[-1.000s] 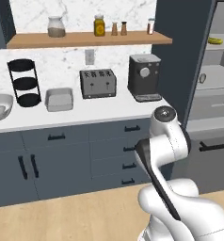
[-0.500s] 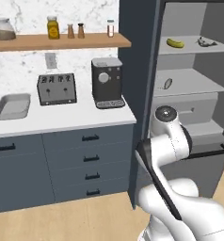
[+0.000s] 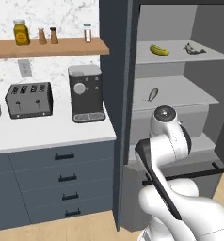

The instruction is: Place one cucumber and one fish in each tupperware on the nearby counter, to pack two identical lunches.

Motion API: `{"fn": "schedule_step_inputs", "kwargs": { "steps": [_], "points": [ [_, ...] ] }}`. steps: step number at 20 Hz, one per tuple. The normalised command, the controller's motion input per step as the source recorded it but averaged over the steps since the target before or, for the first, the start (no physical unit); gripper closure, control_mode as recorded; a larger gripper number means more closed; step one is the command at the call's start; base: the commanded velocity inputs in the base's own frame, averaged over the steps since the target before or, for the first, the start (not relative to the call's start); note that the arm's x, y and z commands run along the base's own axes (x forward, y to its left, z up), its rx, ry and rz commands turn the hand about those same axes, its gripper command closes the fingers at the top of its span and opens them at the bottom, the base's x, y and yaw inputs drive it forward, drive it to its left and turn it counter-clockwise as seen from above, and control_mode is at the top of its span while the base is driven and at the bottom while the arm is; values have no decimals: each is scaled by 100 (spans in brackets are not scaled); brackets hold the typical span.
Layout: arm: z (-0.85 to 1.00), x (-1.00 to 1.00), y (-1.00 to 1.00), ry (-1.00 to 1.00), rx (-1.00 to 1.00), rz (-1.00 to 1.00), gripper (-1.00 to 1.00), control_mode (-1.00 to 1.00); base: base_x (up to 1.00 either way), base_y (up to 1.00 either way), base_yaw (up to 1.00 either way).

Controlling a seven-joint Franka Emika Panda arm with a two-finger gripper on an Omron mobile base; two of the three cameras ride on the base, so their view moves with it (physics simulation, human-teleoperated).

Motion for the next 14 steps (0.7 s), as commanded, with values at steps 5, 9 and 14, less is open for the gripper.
{"fn": "schedule_step_inputs", "kwargs": {
  "steps": [5, 9, 14],
  "points": [
    [0, 0, 0, 0, 0, 0, -100, 100, 52, -58, 0],
    [0, 0, 0, 0, 0, 0, -100, 100, 57, -21, 0],
    [0, 0, 0, 0, 0, 0, -100, 100, 47, -20, 2]
  ]
}}
